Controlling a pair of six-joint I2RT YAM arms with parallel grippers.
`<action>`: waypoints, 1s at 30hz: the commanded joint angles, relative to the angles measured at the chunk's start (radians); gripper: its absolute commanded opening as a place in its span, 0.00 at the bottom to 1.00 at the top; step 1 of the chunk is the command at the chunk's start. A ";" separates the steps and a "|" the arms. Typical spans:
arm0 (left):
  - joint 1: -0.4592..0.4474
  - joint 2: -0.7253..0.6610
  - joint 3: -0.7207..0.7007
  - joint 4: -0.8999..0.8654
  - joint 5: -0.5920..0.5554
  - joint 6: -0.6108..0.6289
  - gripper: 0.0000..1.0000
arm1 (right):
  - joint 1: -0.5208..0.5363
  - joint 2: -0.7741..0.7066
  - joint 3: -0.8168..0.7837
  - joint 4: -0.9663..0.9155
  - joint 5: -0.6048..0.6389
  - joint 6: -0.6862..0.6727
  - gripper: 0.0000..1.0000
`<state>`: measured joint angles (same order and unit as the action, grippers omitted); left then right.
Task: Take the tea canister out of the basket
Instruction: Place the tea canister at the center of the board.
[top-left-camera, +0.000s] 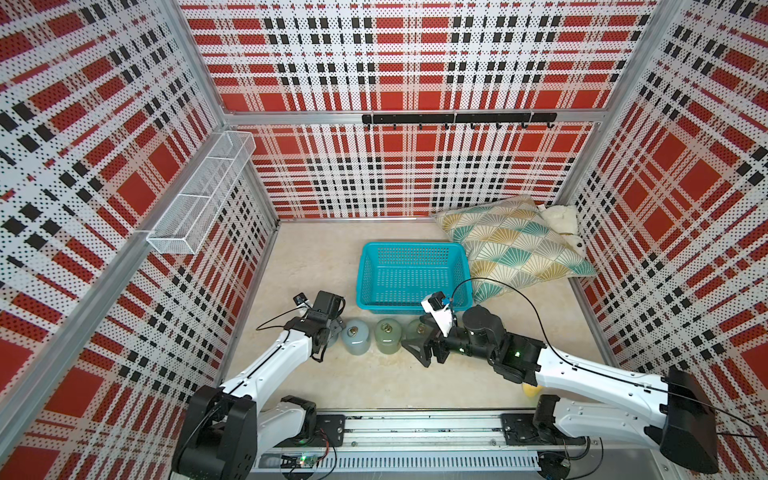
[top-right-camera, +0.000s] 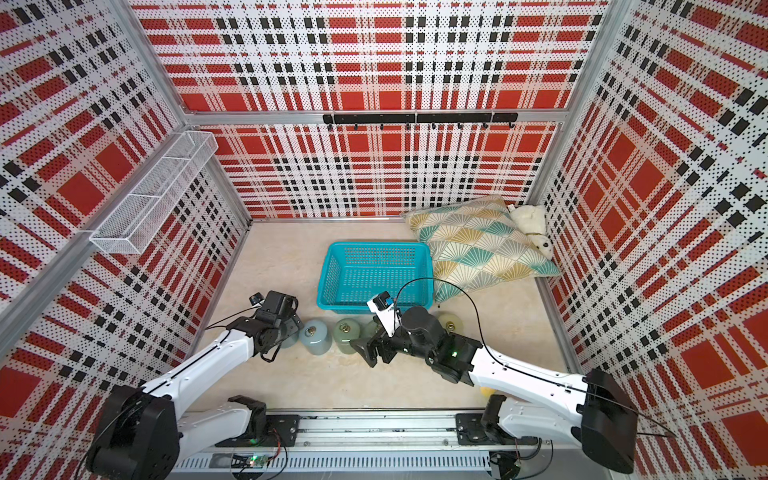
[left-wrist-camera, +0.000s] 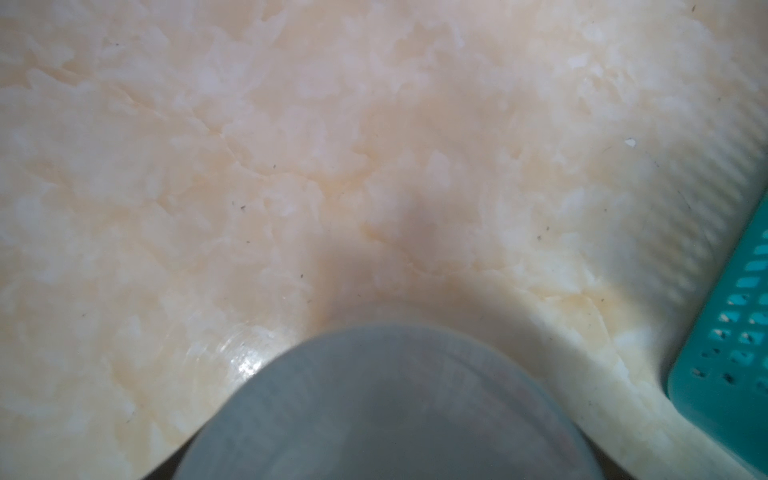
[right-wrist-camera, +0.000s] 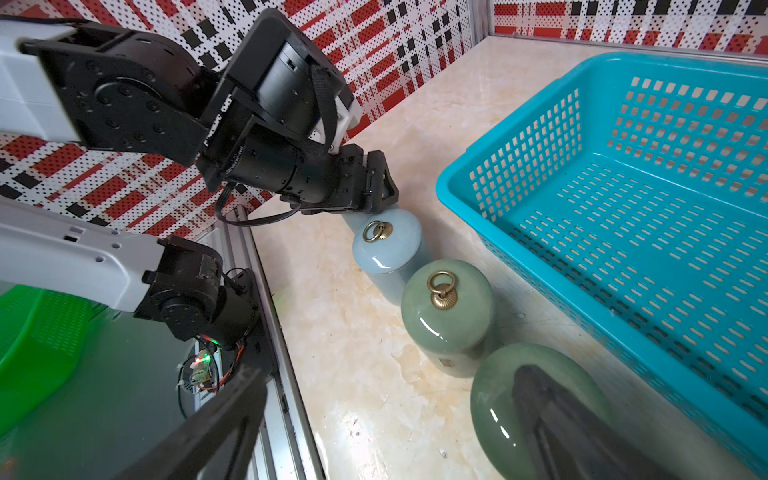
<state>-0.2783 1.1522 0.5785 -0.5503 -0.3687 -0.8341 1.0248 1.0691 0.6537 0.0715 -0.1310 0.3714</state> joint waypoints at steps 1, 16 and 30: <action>-0.010 -0.006 -0.004 0.047 -0.045 -0.010 0.75 | 0.010 -0.044 -0.026 0.066 -0.002 -0.017 1.00; 0.017 0.061 -0.021 0.074 -0.041 -0.003 0.76 | 0.015 0.002 0.004 0.033 -0.018 -0.017 1.00; 0.055 0.105 -0.019 0.083 -0.017 0.010 0.81 | 0.016 0.014 0.014 0.019 -0.012 -0.021 1.00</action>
<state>-0.2340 1.2404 0.5682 -0.4782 -0.3965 -0.8333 1.0325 1.0782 0.6403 0.0982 -0.1425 0.3592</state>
